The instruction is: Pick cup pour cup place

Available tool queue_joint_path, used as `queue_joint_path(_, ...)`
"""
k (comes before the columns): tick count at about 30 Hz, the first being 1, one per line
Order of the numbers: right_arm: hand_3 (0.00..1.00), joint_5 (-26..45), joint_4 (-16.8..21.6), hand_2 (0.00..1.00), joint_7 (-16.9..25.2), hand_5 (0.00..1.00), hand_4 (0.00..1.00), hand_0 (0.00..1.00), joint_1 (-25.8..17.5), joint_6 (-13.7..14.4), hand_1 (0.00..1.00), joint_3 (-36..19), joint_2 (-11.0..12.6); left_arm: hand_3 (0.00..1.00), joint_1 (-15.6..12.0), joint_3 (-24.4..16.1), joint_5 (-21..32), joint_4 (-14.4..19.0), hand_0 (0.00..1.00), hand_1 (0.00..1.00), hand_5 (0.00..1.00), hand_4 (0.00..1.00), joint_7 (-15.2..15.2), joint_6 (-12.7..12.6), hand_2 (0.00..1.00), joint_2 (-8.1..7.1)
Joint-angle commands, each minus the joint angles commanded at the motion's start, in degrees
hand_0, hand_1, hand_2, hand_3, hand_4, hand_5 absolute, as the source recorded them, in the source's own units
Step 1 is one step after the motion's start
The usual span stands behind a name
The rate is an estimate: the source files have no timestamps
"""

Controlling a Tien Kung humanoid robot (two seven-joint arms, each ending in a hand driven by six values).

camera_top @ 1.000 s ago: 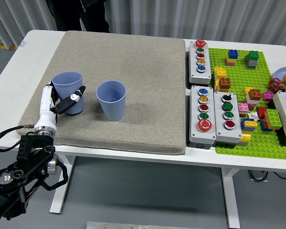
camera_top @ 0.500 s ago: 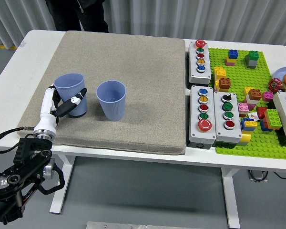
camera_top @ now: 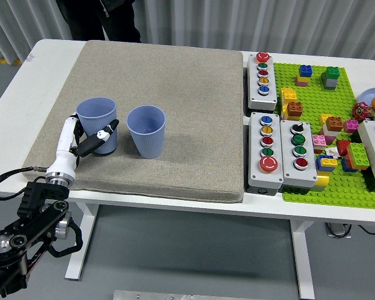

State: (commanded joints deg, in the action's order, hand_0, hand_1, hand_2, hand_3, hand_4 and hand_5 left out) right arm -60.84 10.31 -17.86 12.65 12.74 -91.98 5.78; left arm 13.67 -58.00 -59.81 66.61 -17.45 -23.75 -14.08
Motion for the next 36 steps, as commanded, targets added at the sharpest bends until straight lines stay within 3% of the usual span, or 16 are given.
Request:
queue_joint_path(21,0.57,0.52,0.0,0.584,0.0,0.064,0.002,0.706,0.38,0.11,0.633,0.37,0.09,0.813,-1.13,-1.1,-2.34,1.28,0.744,0.78,0.413,0.889,0.56,0.33,0.872,-0.32)
queue_joint_path(36,0.569,0.45,0.0,0.583,-0.01,0.064,0.002,0.706,0.44,0.14,0.633,0.38,0.14,0.854,-3.32,-1.84,-5.48,2.52,0.79,0.827,0.444,0.926,1.99,2.25,0.908,-0.81)
